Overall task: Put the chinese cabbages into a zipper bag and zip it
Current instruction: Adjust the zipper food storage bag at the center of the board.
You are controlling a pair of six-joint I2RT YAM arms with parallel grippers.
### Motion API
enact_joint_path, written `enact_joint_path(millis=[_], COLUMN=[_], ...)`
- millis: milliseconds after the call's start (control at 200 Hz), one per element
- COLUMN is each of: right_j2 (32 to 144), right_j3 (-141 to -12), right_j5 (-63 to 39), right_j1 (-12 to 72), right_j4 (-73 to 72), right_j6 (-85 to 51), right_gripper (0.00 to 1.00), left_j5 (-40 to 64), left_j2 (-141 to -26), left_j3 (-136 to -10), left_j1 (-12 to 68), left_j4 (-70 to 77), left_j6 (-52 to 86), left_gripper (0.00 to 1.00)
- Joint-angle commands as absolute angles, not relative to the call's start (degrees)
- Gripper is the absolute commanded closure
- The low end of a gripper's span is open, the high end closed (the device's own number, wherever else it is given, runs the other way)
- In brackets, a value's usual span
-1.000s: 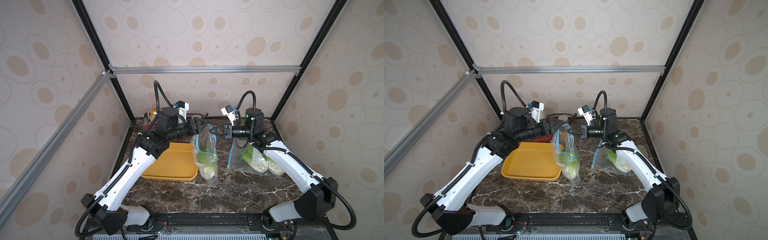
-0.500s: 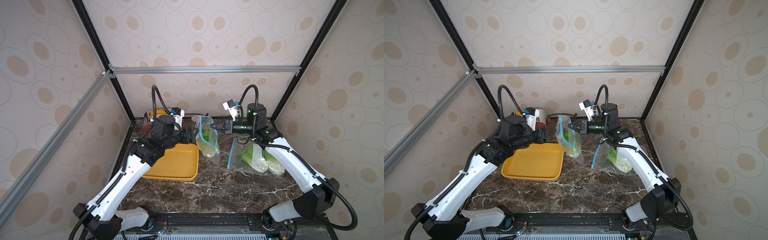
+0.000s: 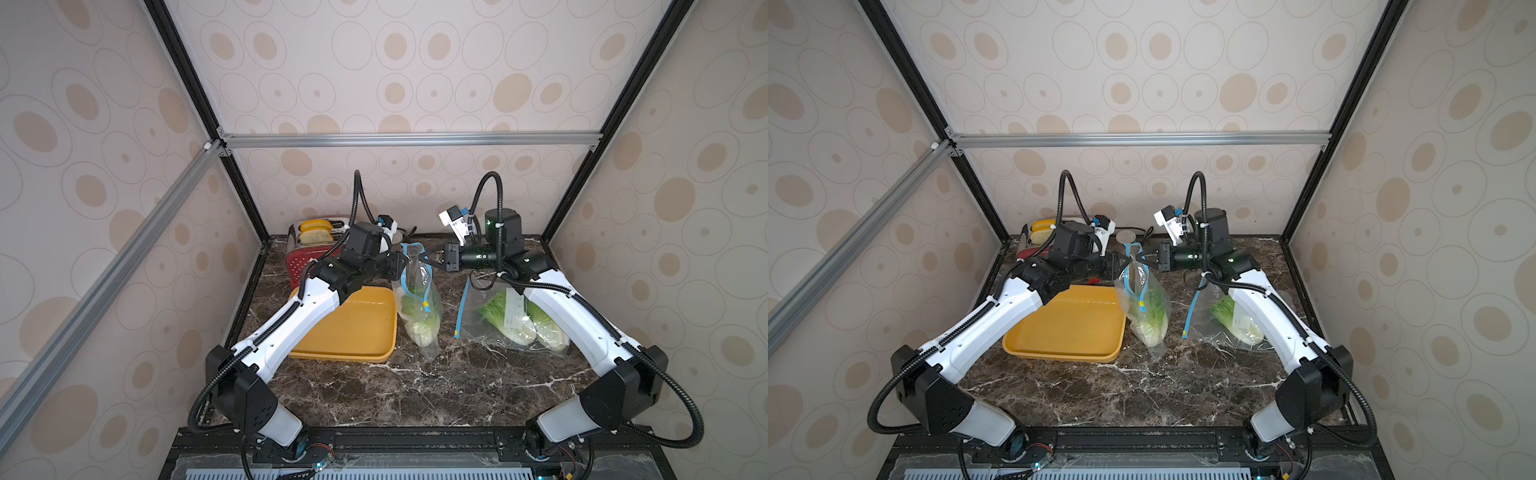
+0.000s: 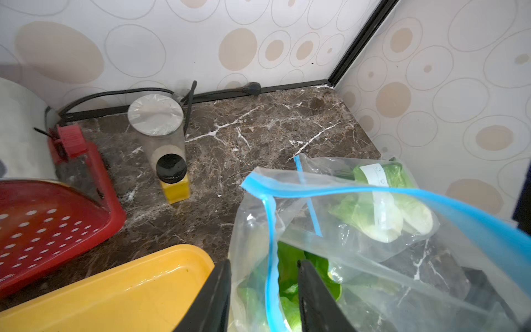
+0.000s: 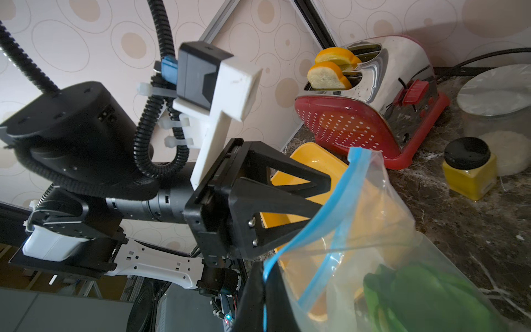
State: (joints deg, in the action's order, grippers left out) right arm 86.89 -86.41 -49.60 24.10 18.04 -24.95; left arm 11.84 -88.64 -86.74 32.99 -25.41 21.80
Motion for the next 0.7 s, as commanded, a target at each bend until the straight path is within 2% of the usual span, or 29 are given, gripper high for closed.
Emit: enact_joint_path(millis=[0, 210, 350, 521, 691], right_j2=[84.7, 84.7, 84.4, 82.7, 81.2], right_j3=[-86.1, -86.6, -86.5, -86.1, -87.7], right_j5=[-49.0, -48.9, -48.3, -41.4, -33.5], right_j1=[24.2, 23.9, 23.7, 23.4, 23.3], right_j4=[17.9, 18.2, 19.2, 24.8, 31.6], right_j6=[-22.7, -22.4, -21.6, -20.0, -18.5], right_gripper=[1.0, 1.0, 1.0, 1.0, 1.0], left_j5=[15.5, 12.0, 12.0, 12.1, 15.3], left_j2=[-90.1, -92.4, -94.1, -94.3, -96.1], left_j3=[-89.9, -90.1, -91.8, -96.8, -104.9], left_j1=[33.8, 34.1, 34.1, 34.1, 34.1], left_j4=[-23.5, -25.1, -25.3, -29.3, -33.8], left_j6=[20.6, 20.1, 21.0, 21.4, 22.6], left_gripper=[0.65, 0.71, 0.81, 0.98, 1.0])
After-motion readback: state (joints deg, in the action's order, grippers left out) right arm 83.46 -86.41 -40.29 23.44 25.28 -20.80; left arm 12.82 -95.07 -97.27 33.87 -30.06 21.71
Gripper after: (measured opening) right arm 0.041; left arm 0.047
